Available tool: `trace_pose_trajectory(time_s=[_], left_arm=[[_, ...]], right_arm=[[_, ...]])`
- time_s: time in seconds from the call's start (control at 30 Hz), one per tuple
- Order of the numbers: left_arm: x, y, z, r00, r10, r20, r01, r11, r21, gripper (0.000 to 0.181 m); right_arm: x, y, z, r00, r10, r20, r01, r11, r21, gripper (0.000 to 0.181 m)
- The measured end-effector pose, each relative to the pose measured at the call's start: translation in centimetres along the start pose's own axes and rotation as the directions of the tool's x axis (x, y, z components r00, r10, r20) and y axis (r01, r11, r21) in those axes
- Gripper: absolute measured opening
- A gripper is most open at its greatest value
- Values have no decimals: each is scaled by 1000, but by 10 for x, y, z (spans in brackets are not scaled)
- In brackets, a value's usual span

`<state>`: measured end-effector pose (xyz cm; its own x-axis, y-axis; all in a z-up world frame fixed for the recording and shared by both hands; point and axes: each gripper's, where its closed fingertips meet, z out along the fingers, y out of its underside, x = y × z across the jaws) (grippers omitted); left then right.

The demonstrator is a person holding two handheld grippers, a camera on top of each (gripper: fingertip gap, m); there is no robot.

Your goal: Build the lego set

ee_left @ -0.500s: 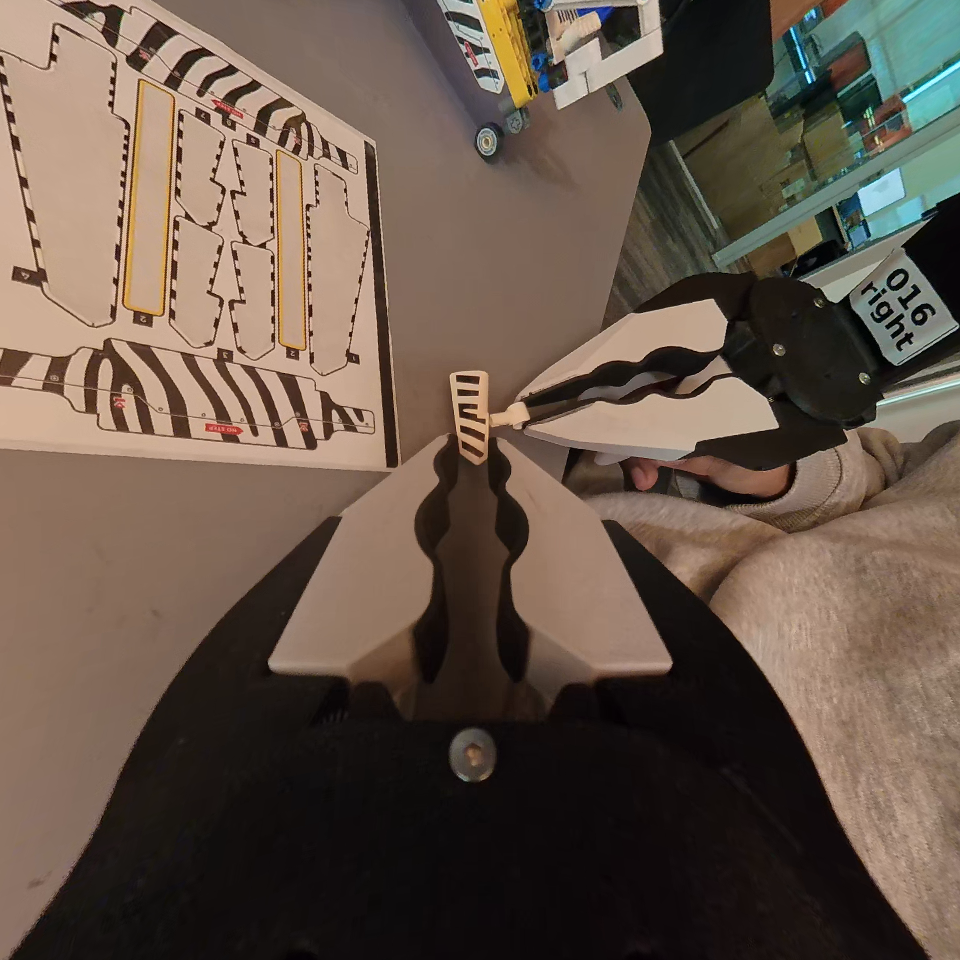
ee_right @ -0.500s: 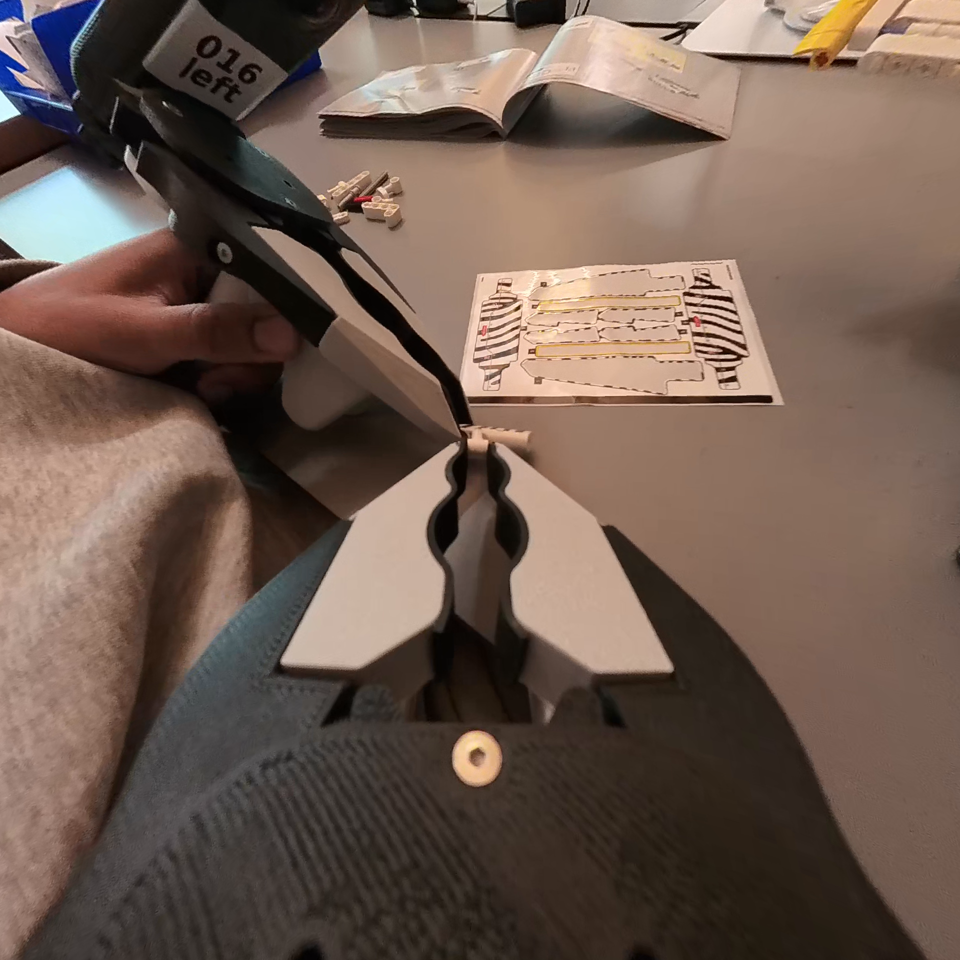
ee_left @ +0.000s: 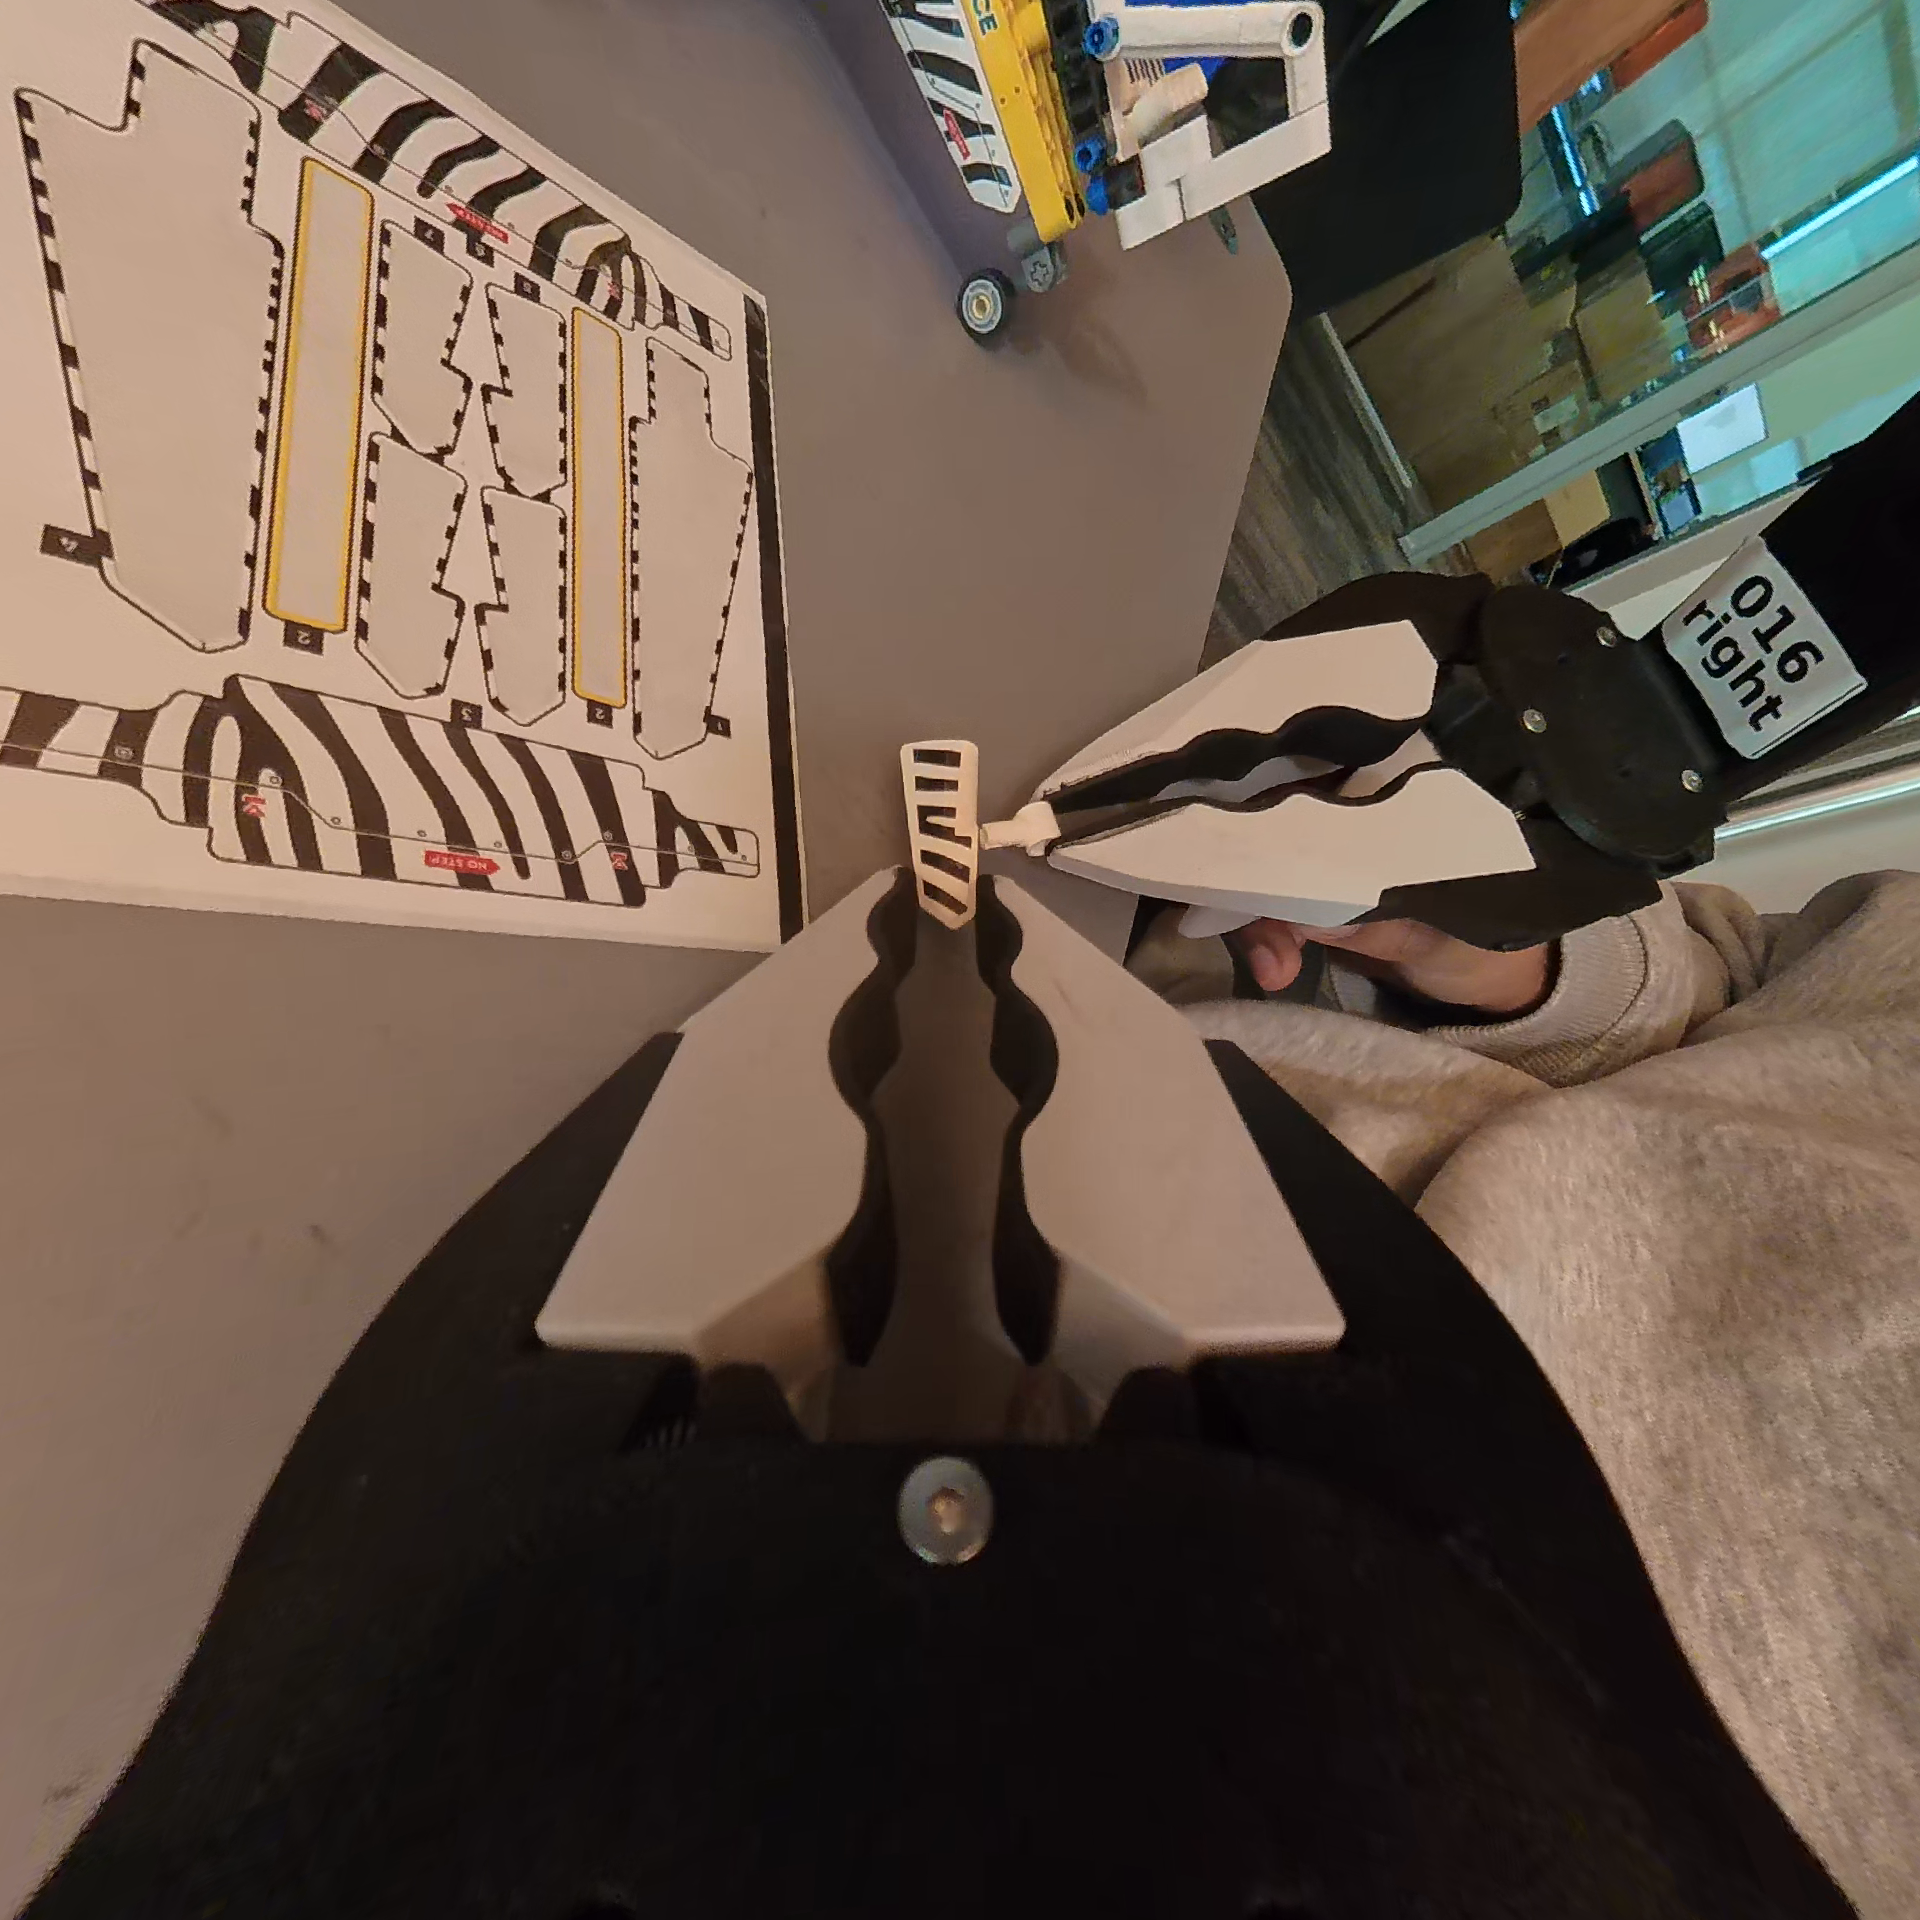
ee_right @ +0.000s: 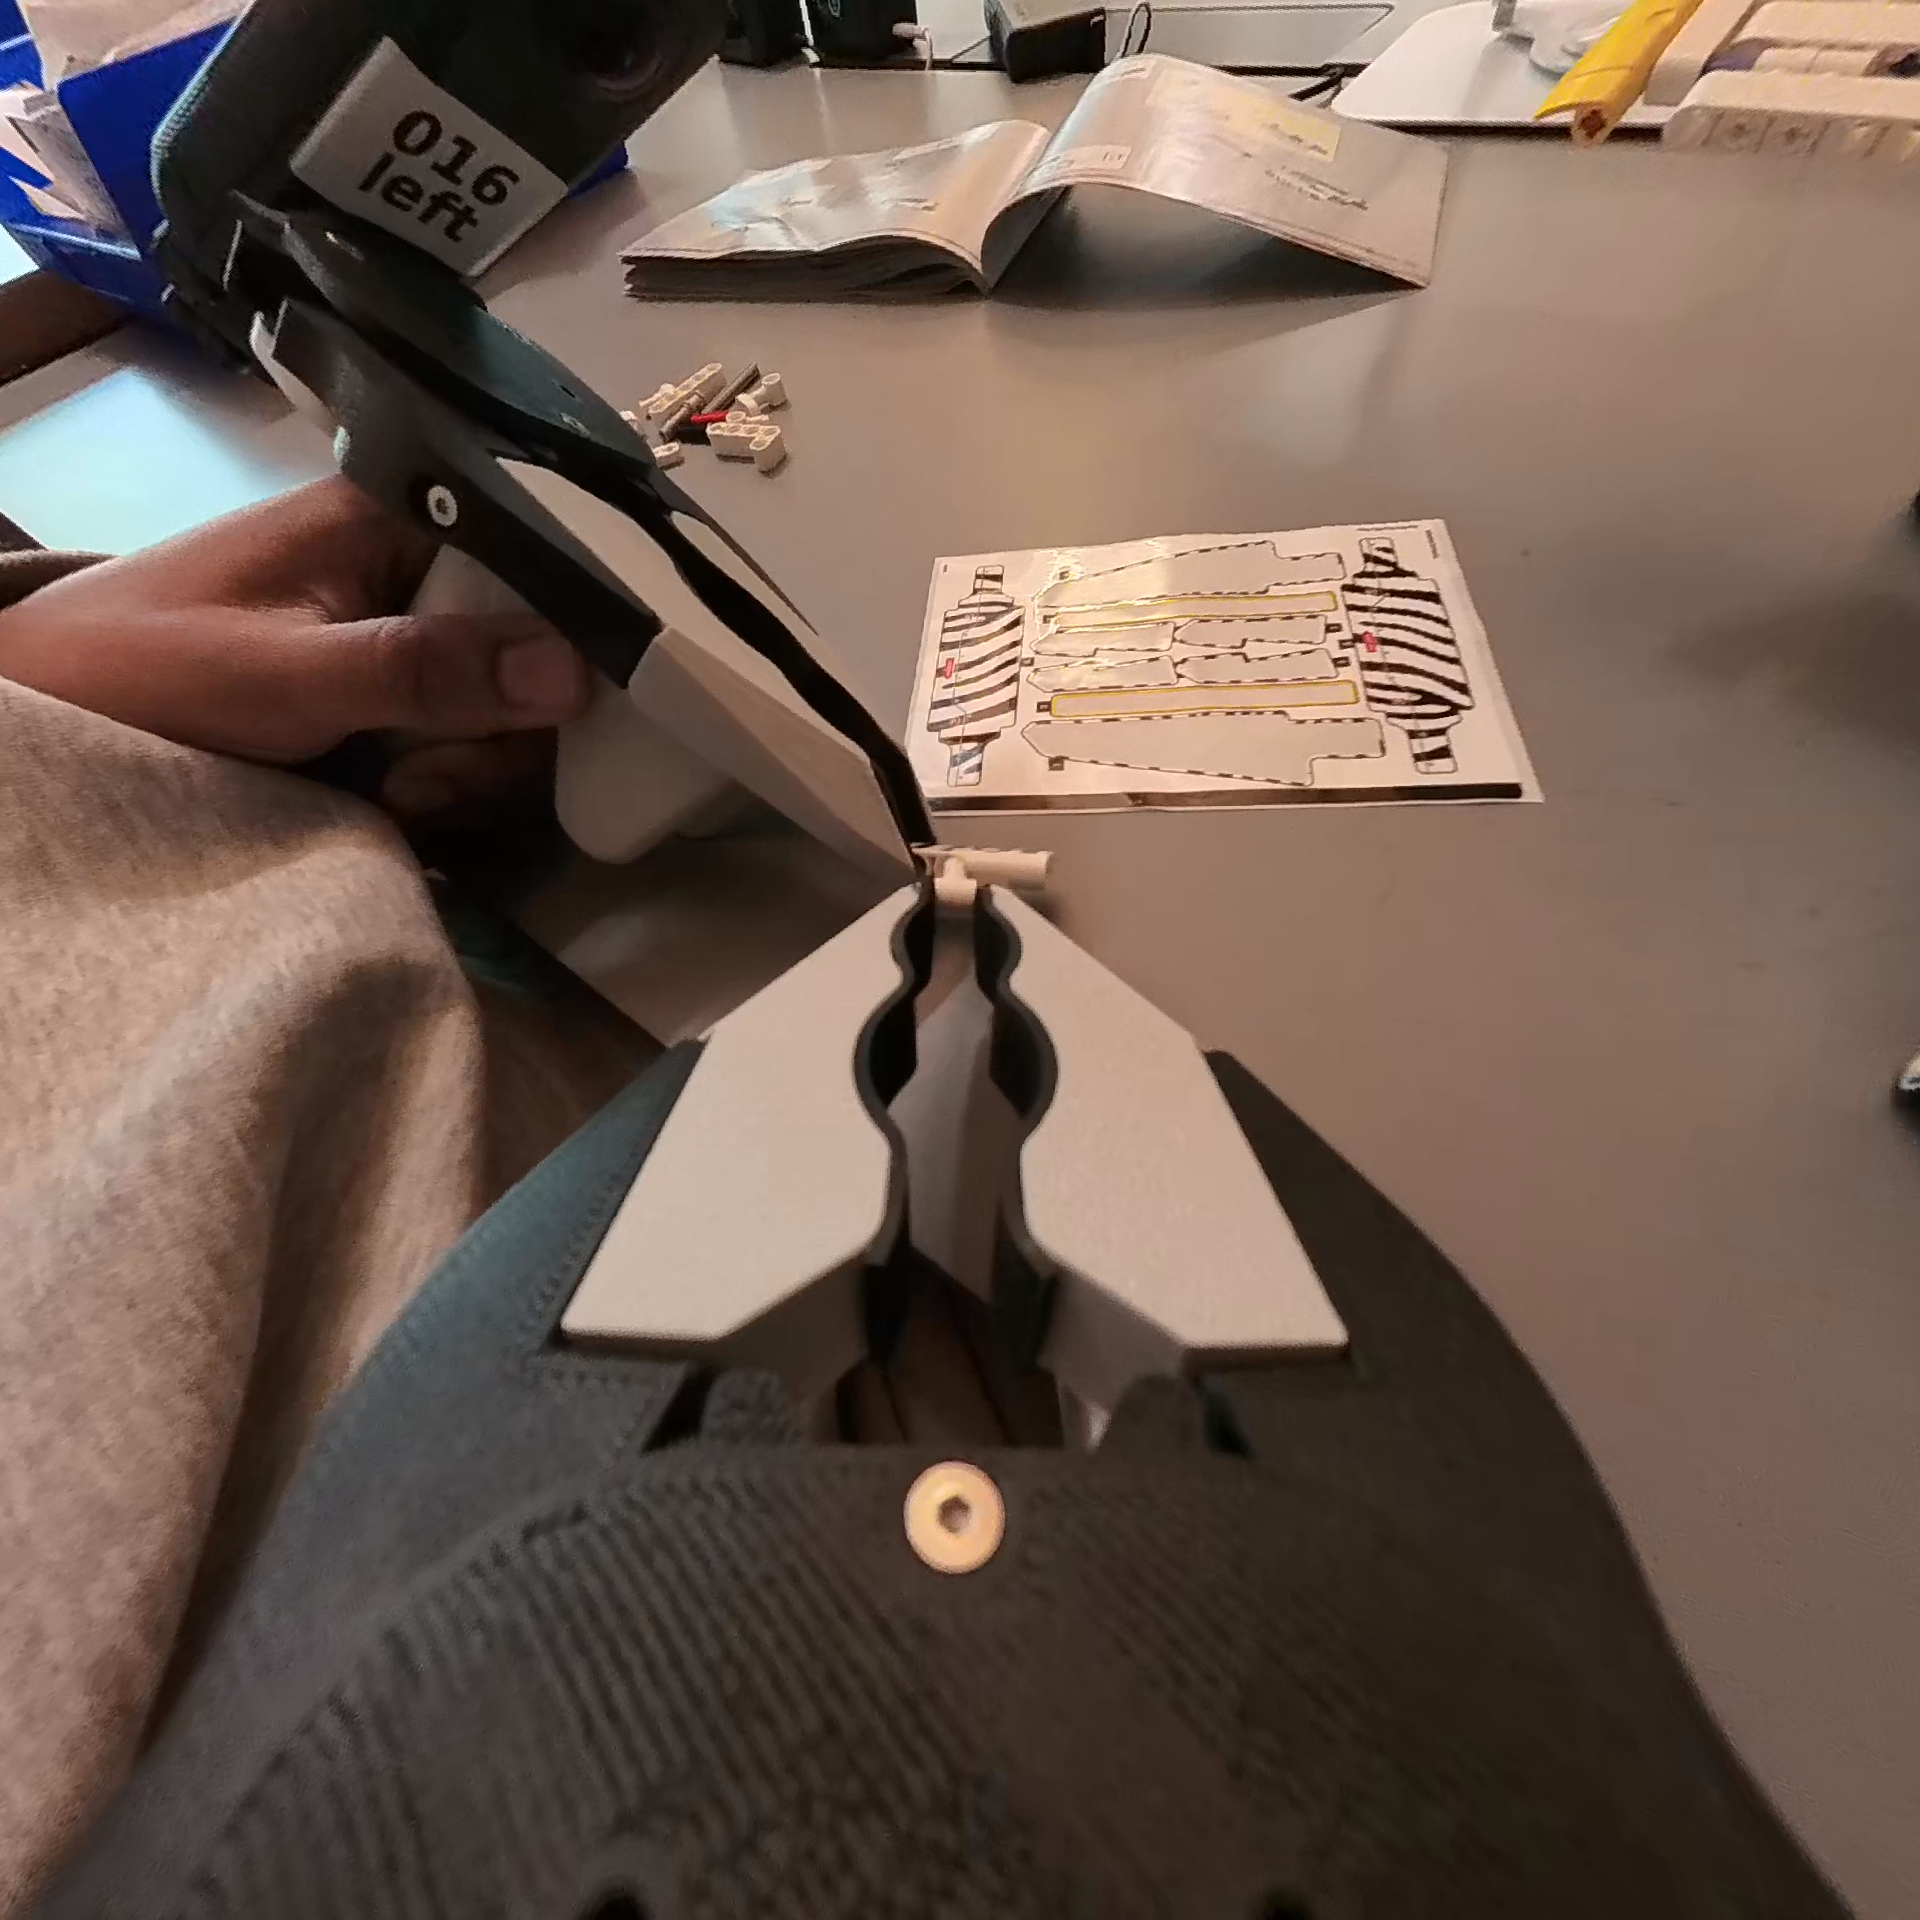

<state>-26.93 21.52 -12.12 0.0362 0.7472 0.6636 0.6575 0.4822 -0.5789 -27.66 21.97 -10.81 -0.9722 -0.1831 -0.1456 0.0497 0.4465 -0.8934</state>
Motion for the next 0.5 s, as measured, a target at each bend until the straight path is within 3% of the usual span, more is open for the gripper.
trace_pose_trajectory(time_s=[0.33, 0.5], left_arm=[[0, -1, 1, 1000, 3, 9, -3, 1000, 5, 10], [1, 0, 4, 995, 66, 80, -67, 998, 10, 11]], right_arm=[[0, 1, 2, 1000, 1, -4, -1, 1000, -6, 6], [1, 2, 1, 1000, 3, -20, -3, 1000, -25, 6]])
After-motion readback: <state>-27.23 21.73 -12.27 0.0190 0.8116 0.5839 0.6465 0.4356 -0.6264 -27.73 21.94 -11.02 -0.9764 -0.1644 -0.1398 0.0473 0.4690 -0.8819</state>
